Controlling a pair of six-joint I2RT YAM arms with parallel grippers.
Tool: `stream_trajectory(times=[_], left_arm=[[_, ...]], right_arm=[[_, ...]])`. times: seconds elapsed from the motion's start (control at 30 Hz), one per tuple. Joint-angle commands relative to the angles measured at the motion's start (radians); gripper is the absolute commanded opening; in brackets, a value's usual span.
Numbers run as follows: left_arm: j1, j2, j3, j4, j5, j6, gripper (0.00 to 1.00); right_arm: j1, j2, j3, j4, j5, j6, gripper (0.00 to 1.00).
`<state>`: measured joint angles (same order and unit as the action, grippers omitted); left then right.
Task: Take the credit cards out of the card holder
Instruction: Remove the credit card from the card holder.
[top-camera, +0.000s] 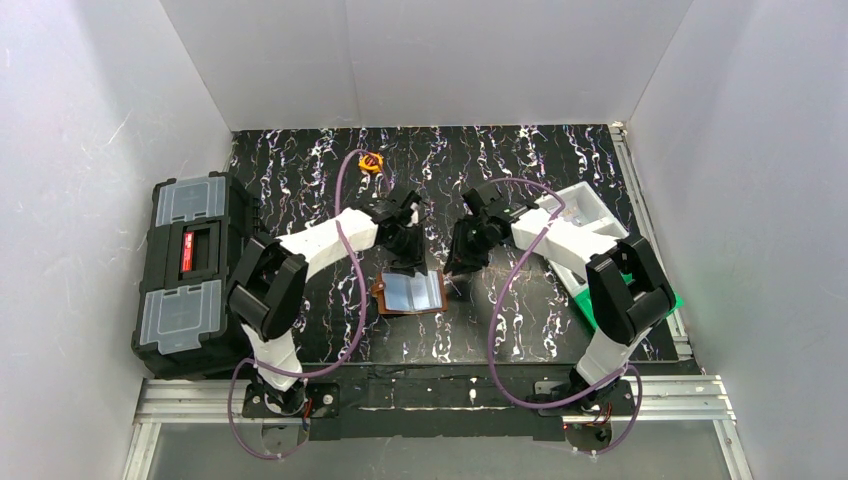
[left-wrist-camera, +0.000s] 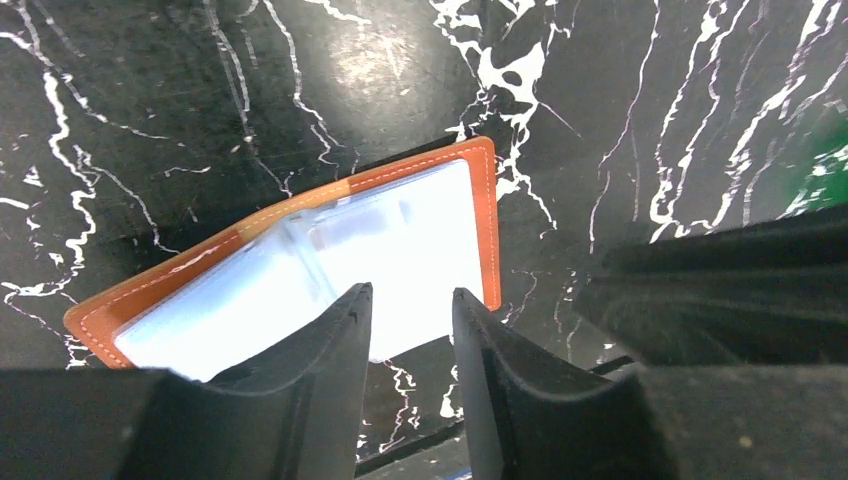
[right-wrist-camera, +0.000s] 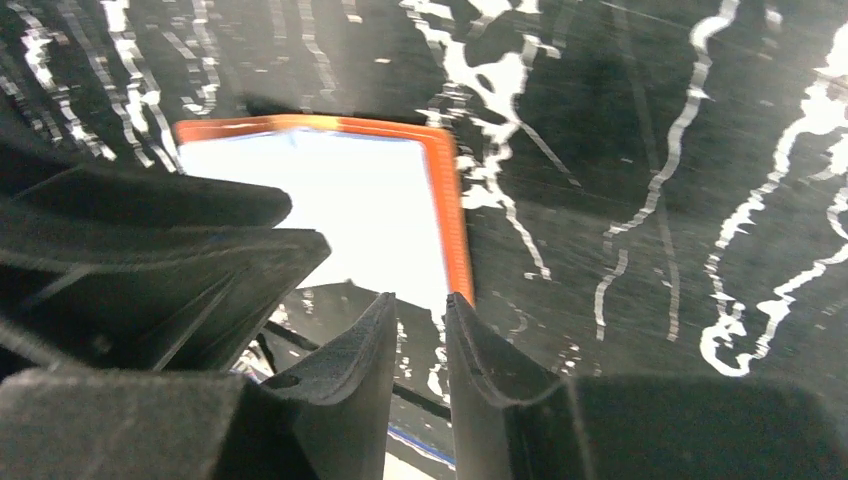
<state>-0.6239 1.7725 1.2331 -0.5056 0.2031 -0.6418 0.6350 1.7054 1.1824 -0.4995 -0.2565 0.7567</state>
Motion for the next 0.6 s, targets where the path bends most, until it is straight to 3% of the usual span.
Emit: stream_trajectory(times=[0.0, 0.43, 0.57], left_arm=[[-0.064, 0.036, 0.063, -0.119, -0.141, 0.055, 0.36], [-0.134, 0.128, 0.067, -0.127, -0.189, 0.08, 0.49], [-0.138, 0.147, 0.051, -0.127, -0.23, 0.086, 0.46]], right_arm=[[-0.036, -0.038, -0.052, -0.001, 0.025, 0.007, 0.33], [-0.057, -0.037, -0.078, 0.017, 0.01, 0.005, 0.33], [-0.057, -0.031, -0.072, 0.017, 0.007, 0.003, 0.33]])
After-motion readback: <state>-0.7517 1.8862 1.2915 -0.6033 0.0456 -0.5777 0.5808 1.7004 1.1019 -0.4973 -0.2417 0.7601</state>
